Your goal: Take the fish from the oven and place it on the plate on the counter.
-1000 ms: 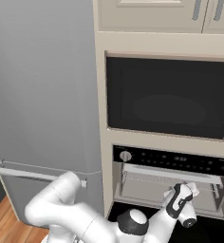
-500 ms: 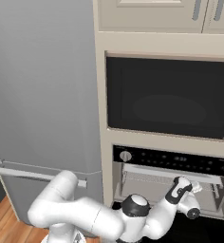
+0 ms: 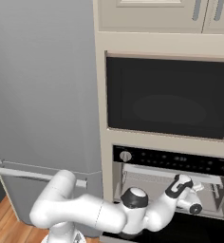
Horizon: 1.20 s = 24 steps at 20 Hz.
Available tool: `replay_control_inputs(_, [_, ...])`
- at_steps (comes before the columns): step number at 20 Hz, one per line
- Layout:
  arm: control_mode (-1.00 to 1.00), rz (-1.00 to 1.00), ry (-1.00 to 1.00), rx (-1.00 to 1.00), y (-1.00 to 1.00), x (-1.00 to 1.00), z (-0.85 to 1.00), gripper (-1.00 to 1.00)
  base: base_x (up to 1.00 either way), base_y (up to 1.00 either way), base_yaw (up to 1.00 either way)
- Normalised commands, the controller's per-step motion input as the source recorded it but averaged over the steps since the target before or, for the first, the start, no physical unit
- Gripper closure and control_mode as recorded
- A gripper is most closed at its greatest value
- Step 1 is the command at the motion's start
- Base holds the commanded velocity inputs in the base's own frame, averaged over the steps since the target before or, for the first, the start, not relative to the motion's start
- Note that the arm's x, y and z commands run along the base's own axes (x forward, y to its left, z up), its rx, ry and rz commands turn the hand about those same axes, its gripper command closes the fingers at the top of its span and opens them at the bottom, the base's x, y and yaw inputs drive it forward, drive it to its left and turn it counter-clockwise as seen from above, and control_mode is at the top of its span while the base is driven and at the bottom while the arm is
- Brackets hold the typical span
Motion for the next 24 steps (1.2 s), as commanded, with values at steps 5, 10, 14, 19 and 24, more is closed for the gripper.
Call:
replay_control_inputs(5, [-1.0, 0.0, -0.19, 0.32, -0.02, -0.42, -1.0, -1.0, 0.0, 0.0, 0.0])
replay_control_inputs(10, [-1.0, 0.0, -0.27, 0.29, 0.0, -0.01, -1.0, -1.0, 0.0, 0.0, 0.0])
replay_control_inputs(14, [-1.0, -0.01, -0.2, 0.31, 0.0, 0.0, -0.86, -1.0, 0.0, 0.0, 0.0])
replay_control_inputs(19, [-1.0, 0.0, -0.08, 0.3, 0.0, -0.12, -0.69, 1.0, 0.0, 0.0, 0.0])
replay_control_inputs(24, [-1.0, 0.0, -0.02, 0.17, 0.0, -0.15, -0.75, 1.0, 0.0, 0.0, 0.0])
